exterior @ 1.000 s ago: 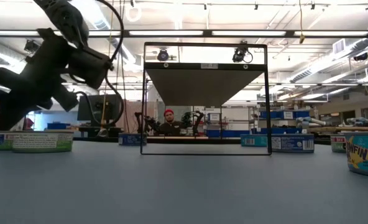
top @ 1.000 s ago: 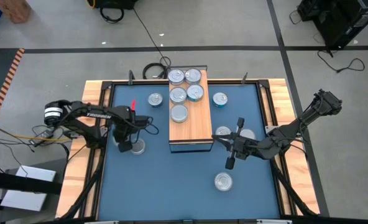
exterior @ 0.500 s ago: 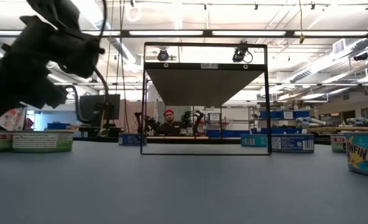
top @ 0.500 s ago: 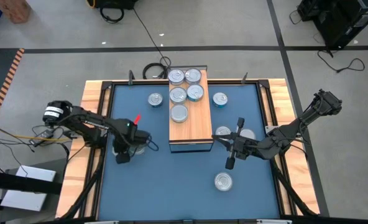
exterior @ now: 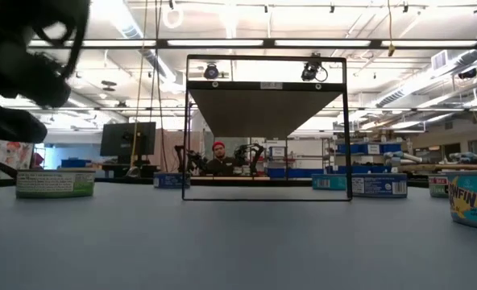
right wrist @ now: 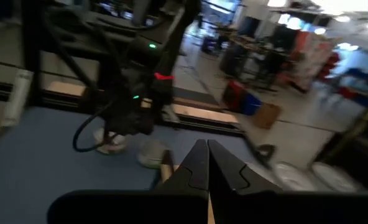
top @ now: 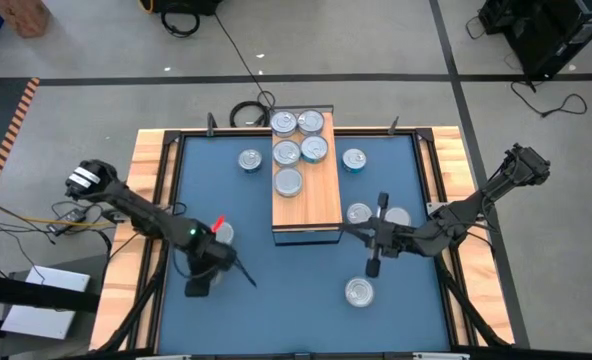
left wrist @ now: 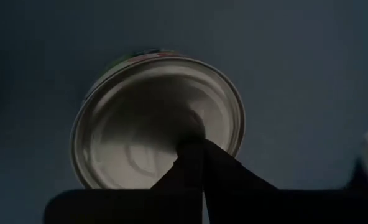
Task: Stack canned seafood by type on shelf
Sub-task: Put the green tuna can on the shelf
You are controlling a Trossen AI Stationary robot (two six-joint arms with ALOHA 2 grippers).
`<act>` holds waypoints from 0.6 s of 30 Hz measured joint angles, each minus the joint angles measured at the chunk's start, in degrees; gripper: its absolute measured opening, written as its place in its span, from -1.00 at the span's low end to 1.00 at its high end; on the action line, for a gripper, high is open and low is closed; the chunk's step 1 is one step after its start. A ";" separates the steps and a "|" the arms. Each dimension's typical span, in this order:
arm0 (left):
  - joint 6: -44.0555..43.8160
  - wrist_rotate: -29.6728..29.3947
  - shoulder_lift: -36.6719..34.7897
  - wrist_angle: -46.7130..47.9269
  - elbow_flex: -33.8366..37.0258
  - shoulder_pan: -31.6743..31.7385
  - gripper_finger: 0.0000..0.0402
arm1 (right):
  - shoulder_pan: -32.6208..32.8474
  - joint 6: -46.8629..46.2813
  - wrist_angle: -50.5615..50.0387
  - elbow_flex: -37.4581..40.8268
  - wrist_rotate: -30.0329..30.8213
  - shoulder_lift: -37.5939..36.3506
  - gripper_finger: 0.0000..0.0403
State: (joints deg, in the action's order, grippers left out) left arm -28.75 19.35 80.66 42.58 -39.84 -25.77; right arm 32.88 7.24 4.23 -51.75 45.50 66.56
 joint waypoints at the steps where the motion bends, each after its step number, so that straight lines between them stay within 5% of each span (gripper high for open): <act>1: -0.41 -0.40 0.02 -2.88 0.04 -0.79 -1.00 | 0.00 -1.09 0.07 -0.05 -1.04 0.33 -0.98; 7: -2.76 -3.37 0.66 -15.19 0.25 -2.45 -1.00 | -0.33 -6.02 0.06 -0.09 -7.53 4.04 -0.99; 18: 2.38 -5.11 4.94 -25.78 0.12 -0.92 -1.00 | -0.39 -11.63 -9.27 -9.28 -9.62 13.17 -0.99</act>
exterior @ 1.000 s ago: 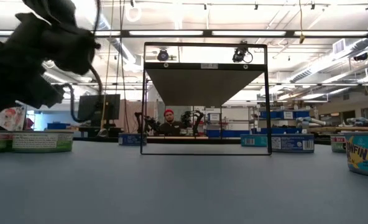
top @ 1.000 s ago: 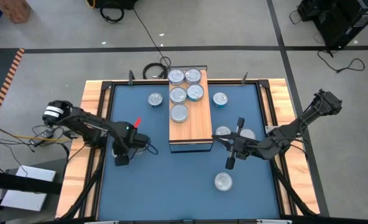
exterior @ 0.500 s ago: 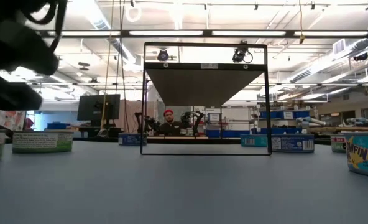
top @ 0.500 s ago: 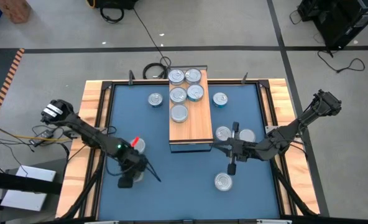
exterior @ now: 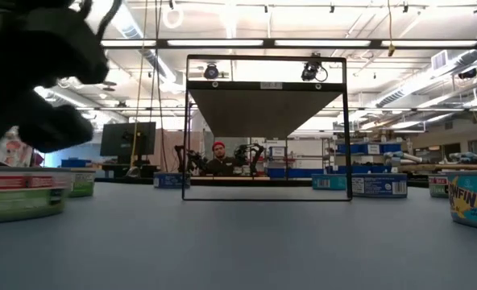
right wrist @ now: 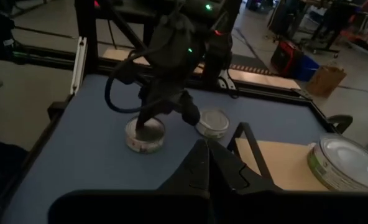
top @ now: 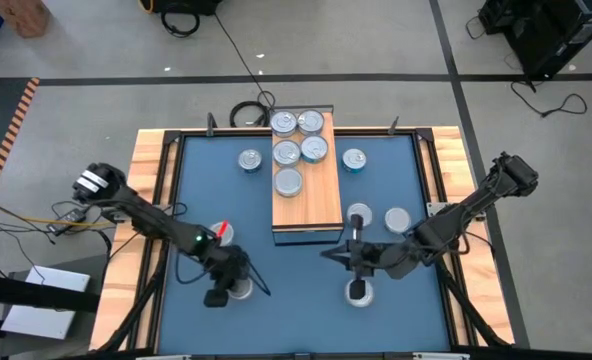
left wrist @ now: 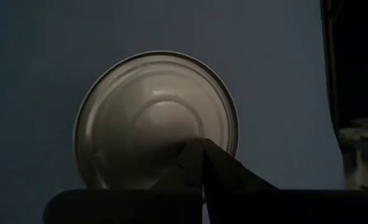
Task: Stack canned seafood by type on shelf
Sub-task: Put the green tuna can on the shelf
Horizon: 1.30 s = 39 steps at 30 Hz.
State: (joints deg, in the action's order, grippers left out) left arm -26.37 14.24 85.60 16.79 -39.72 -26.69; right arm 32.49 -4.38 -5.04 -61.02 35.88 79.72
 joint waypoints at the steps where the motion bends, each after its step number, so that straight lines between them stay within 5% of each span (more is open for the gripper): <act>1: 0.77 -0.40 0.29 -1.14 0.00 0.36 -1.00 | 0.02 -0.03 -0.84 -1.07 -0.02 0.64 -0.99; 15: 13.54 -3.96 5.76 -16.58 -0.21 6.90 -1.00 | 0.00 -1.07 -7.04 -7.55 -0.11 5.48 -0.99; 26: 32.52 -7.31 1.50 1.66 -12.84 1.61 -0.94 | -0.02 -1.11 -7.41 -7.58 0.00 5.44 -0.99; 34: 42.01 -25.95 2.34 4.30 -13.20 -7.49 -0.73 | 0.02 -0.52 -7.86 -7.56 0.04 5.44 -0.99; 39: 44.26 -28.33 5.11 3.39 -13.25 -8.69 -0.64 | 0.02 -0.39 -7.85 -7.55 0.04 5.42 -0.99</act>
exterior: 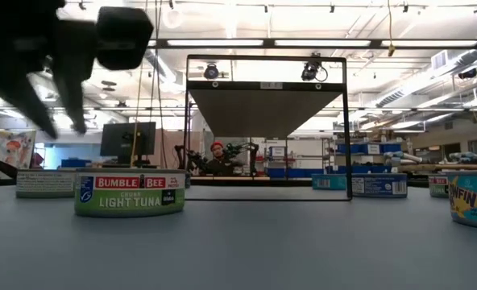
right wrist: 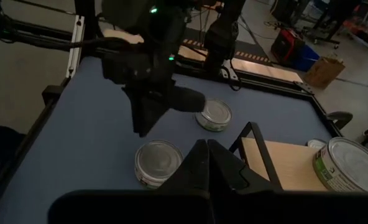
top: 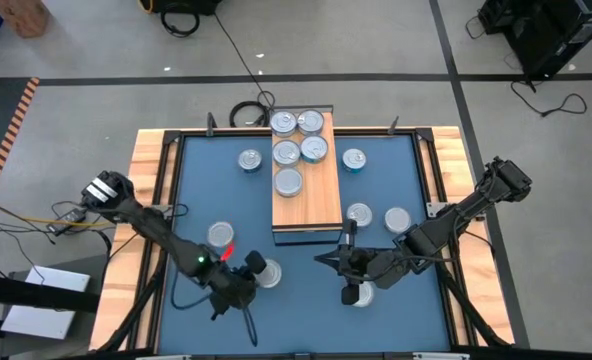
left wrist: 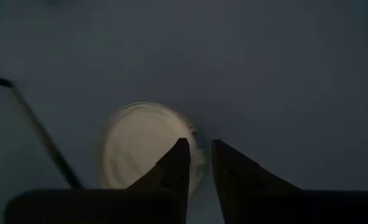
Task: Stack canned seafood by type on shelf
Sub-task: Put the green tuna can on the shelf
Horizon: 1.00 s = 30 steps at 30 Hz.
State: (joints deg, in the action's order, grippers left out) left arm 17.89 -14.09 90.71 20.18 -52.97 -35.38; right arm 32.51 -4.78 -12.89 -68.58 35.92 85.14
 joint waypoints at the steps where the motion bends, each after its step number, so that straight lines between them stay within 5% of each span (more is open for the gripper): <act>1: -0.02 -0.29 0.80 0.02 0.00 -0.08 -0.63 | 0.00 0.04 0.02 0.00 -0.01 0.00 -0.99; 16: -0.87 -5.72 6.41 -0.55 -0.28 0.16 -0.63 | 0.00 0.44 0.16 0.00 -0.02 -0.02 -0.99; 24: -3.56 -7.75 6.59 -1.05 -0.26 0.88 -0.96 | 0.00 0.45 0.27 0.00 -0.02 -0.02 -0.99; 30: -4.95 -6.76 6.61 -0.13 -1.25 1.37 -0.99 | 0.00 1.28 0.18 0.02 -0.04 -0.02 -0.98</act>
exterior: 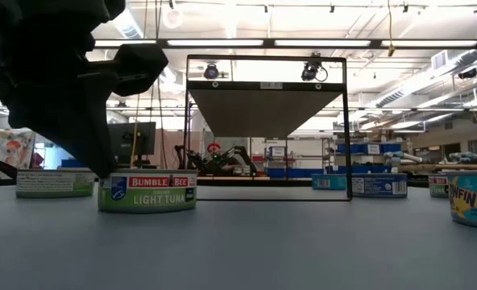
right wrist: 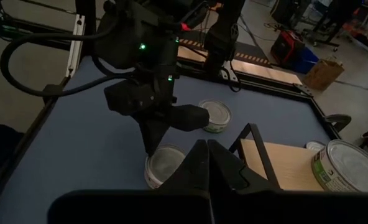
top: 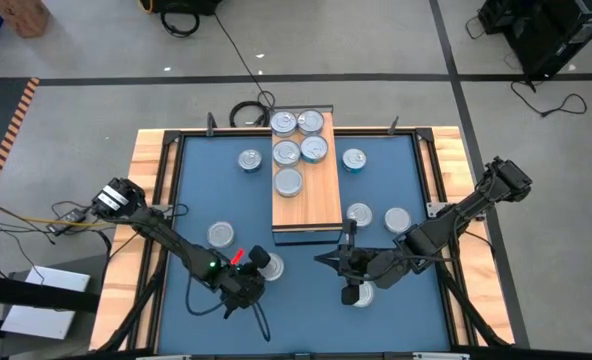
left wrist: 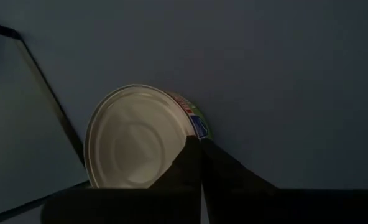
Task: Stack canned seafood by type on shelf
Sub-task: Put the green tuna can on the shelf
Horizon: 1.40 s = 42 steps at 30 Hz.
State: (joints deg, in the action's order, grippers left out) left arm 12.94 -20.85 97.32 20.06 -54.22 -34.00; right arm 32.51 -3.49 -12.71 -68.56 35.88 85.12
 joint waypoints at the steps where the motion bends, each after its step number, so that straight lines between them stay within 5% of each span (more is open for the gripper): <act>1: -0.11 0.79 -0.05 0.50 -0.37 0.20 -0.99 | 0.00 0.30 0.00 0.00 0.02 0.10 -0.97; 23: -7.68 11.02 -0.20 10.23 -8.78 5.04 -0.96 | 0.00 -0.16 -0.08 0.05 -1.53 15.45 -0.19; 33: -7.58 4.50 1.24 11.35 -7.36 2.98 -0.56 | 0.00 1.09 1.64 0.07 -1.47 15.74 -0.11; 42: -8.54 0.53 4.09 10.40 -7.36 2.78 -0.56 | 0.02 1.75 2.28 0.07 -1.47 15.72 -0.12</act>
State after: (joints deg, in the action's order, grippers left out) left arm 4.40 -20.32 101.41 30.45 -61.58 -31.22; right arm 32.53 -1.74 -10.43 -68.49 34.41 100.84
